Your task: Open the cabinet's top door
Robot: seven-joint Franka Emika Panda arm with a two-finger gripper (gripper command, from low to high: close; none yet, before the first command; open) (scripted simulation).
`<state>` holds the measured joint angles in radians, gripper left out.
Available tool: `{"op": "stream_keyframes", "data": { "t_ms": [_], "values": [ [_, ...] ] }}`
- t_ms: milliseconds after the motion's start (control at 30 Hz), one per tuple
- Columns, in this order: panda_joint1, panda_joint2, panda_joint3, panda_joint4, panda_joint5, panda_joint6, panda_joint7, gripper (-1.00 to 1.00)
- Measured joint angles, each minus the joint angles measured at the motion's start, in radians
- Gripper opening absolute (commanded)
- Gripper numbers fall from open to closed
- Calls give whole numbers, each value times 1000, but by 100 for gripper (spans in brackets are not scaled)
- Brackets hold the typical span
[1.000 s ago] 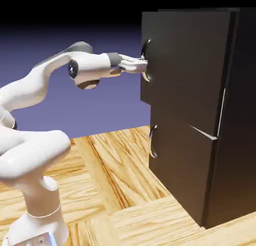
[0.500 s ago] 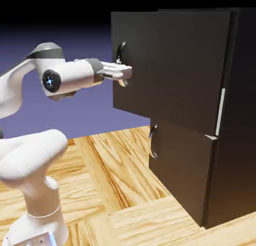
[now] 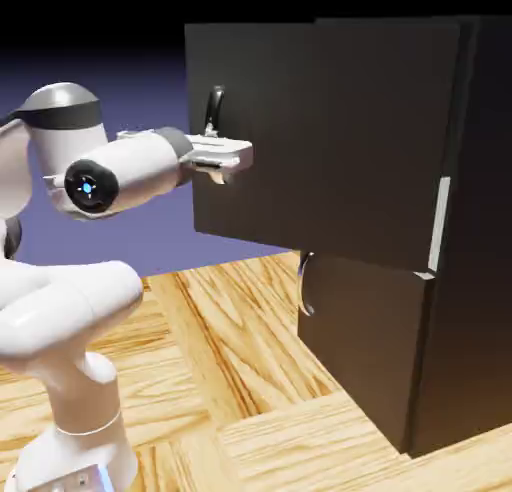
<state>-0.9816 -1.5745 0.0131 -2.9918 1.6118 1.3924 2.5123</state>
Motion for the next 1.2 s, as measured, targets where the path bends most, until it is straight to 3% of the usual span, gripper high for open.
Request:
{"op": "stream_keyframes", "data": {
  "t_ms": [533,1200],
  "values": [
    [174,580,-439,301,-488,-330,-337,-100],
    [638,1306,-924,957,-802,-866,-762,-100]
  ]
}}
